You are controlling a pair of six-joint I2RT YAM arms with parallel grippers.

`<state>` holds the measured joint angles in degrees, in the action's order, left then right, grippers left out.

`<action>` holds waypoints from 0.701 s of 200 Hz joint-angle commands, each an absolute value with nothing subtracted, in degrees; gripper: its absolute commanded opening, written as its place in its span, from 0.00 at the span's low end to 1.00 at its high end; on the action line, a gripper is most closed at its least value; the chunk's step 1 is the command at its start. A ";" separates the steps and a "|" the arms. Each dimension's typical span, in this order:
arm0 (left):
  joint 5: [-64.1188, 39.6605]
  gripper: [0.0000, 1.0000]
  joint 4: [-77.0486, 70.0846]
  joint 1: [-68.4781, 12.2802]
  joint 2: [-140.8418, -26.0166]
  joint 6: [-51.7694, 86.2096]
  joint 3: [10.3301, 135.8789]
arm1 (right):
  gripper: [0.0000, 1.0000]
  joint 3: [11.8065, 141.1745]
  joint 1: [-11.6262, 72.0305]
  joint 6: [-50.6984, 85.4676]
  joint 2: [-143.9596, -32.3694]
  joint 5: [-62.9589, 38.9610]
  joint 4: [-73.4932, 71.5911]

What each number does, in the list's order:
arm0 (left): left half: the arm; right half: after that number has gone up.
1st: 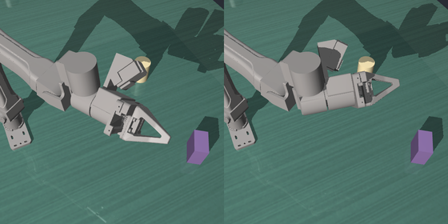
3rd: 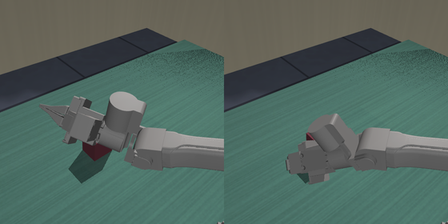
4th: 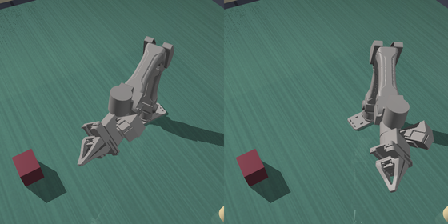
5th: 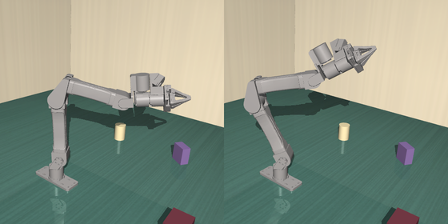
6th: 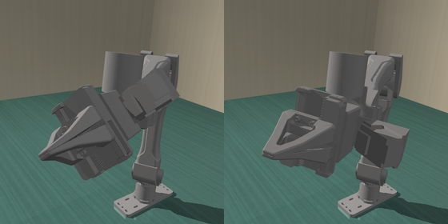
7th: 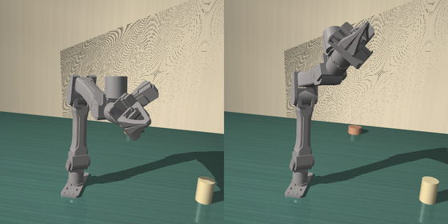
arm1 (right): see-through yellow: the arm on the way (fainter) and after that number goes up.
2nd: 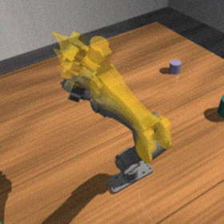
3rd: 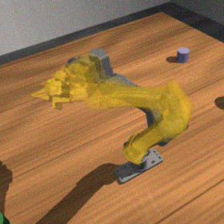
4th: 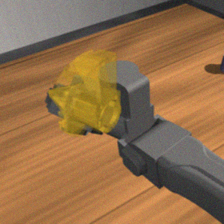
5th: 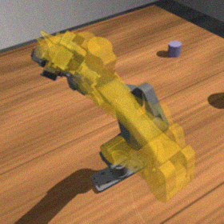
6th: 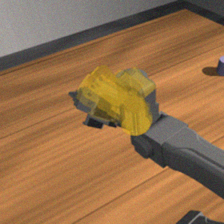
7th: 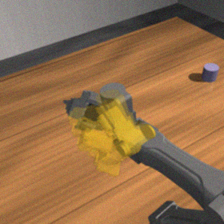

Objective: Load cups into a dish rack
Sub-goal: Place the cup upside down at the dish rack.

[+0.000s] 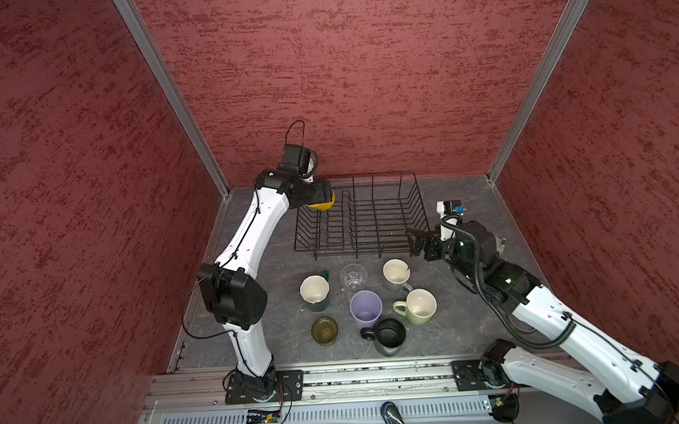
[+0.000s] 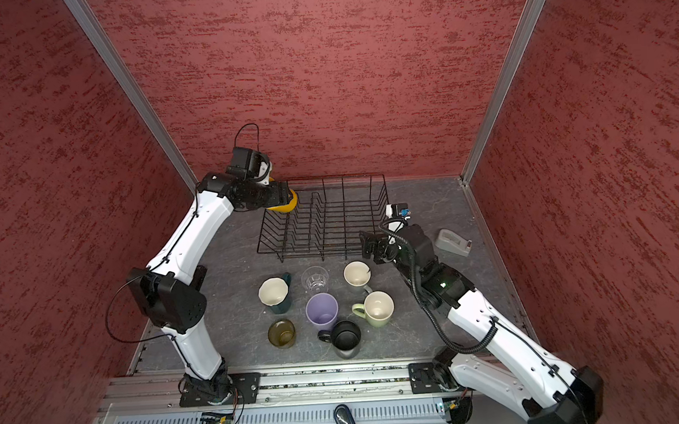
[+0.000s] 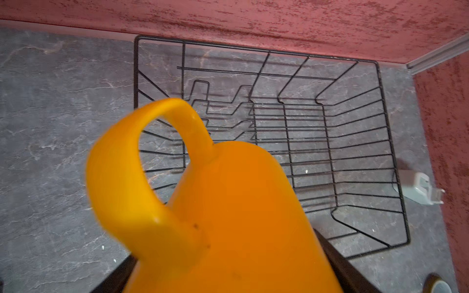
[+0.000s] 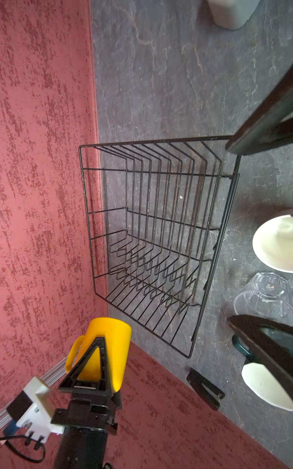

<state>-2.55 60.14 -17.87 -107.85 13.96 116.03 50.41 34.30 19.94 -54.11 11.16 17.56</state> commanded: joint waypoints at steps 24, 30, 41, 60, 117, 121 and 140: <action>3.82 0.00 68.99 -18.15 -116.69 15.96 131.22 | 0.99 55.00 33.44 16.76 -56.29 13.51 22.20; 4.58 0.00 69.97 -18.15 -117.97 16.31 133.19 | 0.99 55.26 33.40 16.38 -56.82 13.32 22.55; 5.37 0.00 71.73 -18.22 -120.16 17.00 136.61 | 0.99 55.37 33.21 15.85 -57.63 12.87 22.68; 6.02 0.00 72.90 -18.26 -123.08 18.58 140.58 | 0.99 55.21 33.05 15.41 -58.98 11.89 22.52; 4.83 0.00 70.69 -18.59 -128.25 25.30 143.65 | 0.99 54.51 32.43 14.59 -60.98 8.97 21.46; 4.83 0.00 70.46 -18.66 -128.63 25.54 143.85 | 0.99 54.49 32.37 14.59 -61.06 8.71 21.37; 6.49 0.00 71.13 -19.17 -130.96 26.36 146.12 | 0.99 54.27 32.25 14.40 -61.35 7.75 21.40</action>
